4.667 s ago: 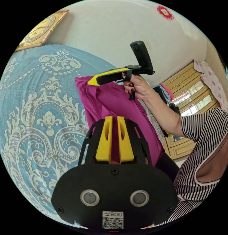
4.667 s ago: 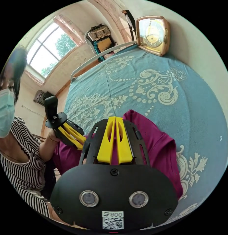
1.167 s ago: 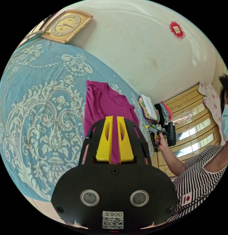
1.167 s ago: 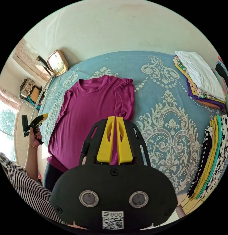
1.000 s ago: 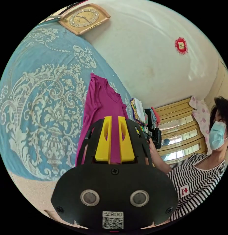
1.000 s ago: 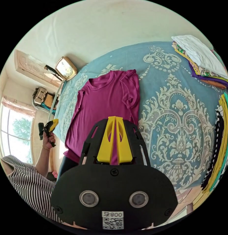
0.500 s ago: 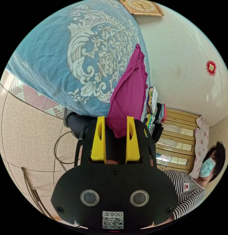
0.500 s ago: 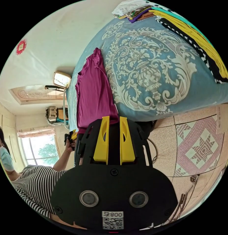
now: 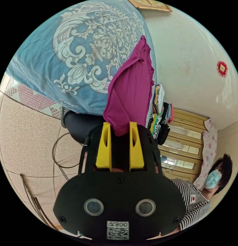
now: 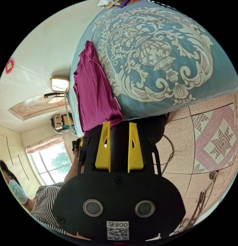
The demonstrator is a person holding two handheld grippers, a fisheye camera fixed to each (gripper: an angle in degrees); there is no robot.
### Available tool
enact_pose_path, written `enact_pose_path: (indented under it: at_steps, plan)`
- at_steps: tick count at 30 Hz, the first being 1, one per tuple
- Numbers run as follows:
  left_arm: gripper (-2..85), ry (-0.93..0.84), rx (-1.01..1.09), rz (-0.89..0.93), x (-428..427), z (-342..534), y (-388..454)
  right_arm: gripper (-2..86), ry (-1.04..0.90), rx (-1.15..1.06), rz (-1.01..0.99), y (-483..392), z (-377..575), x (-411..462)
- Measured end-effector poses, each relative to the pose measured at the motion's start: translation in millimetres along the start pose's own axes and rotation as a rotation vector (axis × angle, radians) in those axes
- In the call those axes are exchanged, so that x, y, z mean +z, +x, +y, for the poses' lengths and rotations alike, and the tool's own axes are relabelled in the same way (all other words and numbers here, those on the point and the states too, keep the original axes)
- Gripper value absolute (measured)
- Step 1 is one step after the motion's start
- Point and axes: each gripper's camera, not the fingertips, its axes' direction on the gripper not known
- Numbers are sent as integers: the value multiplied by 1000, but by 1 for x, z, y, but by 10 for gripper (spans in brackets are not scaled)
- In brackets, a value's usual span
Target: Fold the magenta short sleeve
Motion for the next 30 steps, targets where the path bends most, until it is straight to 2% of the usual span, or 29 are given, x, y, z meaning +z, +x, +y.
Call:
enact_pose_path:
  at_steps: [7, 10, 16, 21, 24, 30]
  plan:
    - [103, -1, 15, -13, -4, 28, -6, 117, 42, 83, -33, 11, 21, 0]
    - [83, 5, 17, -15, -6, 39, -8, 112, 45, 95, 13, 10, 25, 5]
    - [37, 29, 32, 17, -19, 63, -7, 33, 29, 103, 127, 11, 33, 10]
    - [31, 83, 119, 123, -56, 88, 8, 9, 35, -31, -139, 17, 52, -37]
    - [30, 132, 151, 223, -82, 106, 11, 5, 44, -91, -226, 20, 62, -69]
    - [30, 76, 115, 176, -100, 139, -14, 5, -105, -146, -248, 41, 60, -71]
